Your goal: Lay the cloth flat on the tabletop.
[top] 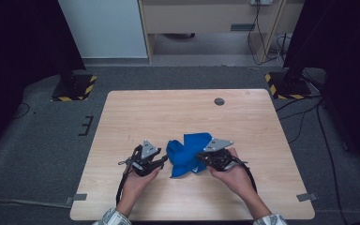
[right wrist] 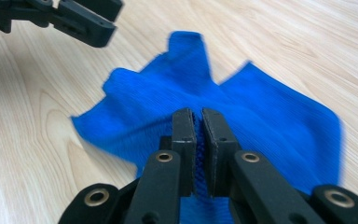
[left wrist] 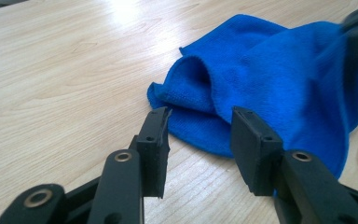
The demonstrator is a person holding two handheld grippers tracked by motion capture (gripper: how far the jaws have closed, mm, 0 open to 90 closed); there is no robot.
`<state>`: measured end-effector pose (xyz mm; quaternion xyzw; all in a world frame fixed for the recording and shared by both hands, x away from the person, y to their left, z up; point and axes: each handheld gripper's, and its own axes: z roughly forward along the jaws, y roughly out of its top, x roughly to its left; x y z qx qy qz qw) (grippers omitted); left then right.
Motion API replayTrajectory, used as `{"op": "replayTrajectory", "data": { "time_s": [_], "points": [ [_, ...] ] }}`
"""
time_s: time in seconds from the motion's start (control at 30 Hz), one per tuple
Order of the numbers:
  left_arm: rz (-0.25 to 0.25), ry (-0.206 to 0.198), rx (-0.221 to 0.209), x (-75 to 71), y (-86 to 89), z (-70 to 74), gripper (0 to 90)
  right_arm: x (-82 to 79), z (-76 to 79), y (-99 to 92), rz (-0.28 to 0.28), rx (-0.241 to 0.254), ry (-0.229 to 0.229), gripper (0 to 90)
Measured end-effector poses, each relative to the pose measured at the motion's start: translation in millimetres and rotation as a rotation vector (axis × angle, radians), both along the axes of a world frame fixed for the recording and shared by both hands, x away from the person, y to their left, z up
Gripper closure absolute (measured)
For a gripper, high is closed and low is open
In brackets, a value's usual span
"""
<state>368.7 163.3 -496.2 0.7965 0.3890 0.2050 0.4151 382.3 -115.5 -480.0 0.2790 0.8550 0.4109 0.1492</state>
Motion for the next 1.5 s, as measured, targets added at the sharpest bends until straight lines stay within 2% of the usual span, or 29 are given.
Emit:
{"op": "replayTrajectory", "data": {
  "time_s": [0.17, 0.37, 0.43, 0.57, 0.6, 0.77, 0.9, 1.0, 1.13, 1.2, 1.33, 1.5],
  "points": [
    [0.003, 0.015, 0.018, 2.1, -1.7, -4.1, 57.1, -3.4, -1.2, -40.9, -0.091, 0.037, 0.016, 85.0],
    [0.0, 0.023, 0.04, 3.9, -4.9, -7.9, 57.5, 2.4, -20.9, -89.9, -0.224, 0.062, 0.062, 85.4],
    [-0.001, 0.024, 0.045, 4.3, -5.5, -8.7, 57.5, 4.4, -27.5, -99.4, -0.256, 0.064, 0.09, 85.3],
    [0.009, 0.029, 0.055, 6.1, -3.0, -10.4, 57.0, 6.7, -42.7, -107.2, -0.268, 0.041, 0.14, 83.6],
    [0.012, 0.03, 0.054, 6.6, -1.9, -10.7, 56.8, 7.0, -45.5, -107.1, -0.267, 0.035, 0.15, 82.3],
    [0.018, 0.021, 0.054, 7.3, 0.7, -9.6, 56.0, 5.4, -43.8, -105.0, -0.25, 0.035, 0.139, 75.0],
    [0.013, 0.016, 0.061, 7.4, -0.2, -9.1, 55.4, 1.7, -38.3, -100.2, -0.231, 0.04, 0.113, 59.7],
    [0.013, 0.01, 0.066, 8.0, -0.3, -8.6, 54.9, 1.0, -29.7, -93.9, -0.199, 0.057, 0.073, 47.5],
    [0.016, 0.005, 0.078, 9.1, 1.8, -8.7, 54.5, 0.8, -18.7, -78.9, -0.163, 0.071, 0.032, 35.8],
    [0.016, 0.004, 0.083, 9.2, 2.8, -8.5, 54.5, 3.3, -12.4, -69.3, -0.135, 0.086, 0.019, 33.5],
    [0.021, -0.008, 0.078, 7.7, 4.1, -5.9, 54.4, 14.8, -2.3, -41.8, -0.099, 0.109, 0.027, 34.2],
    [0.014, 0.002, 0.083, 8.6, 3.2, -7.8, 54.1, 32.9, -0.3, -10.4, -0.072, 0.083, 0.03, 41.8]
  ]
}}
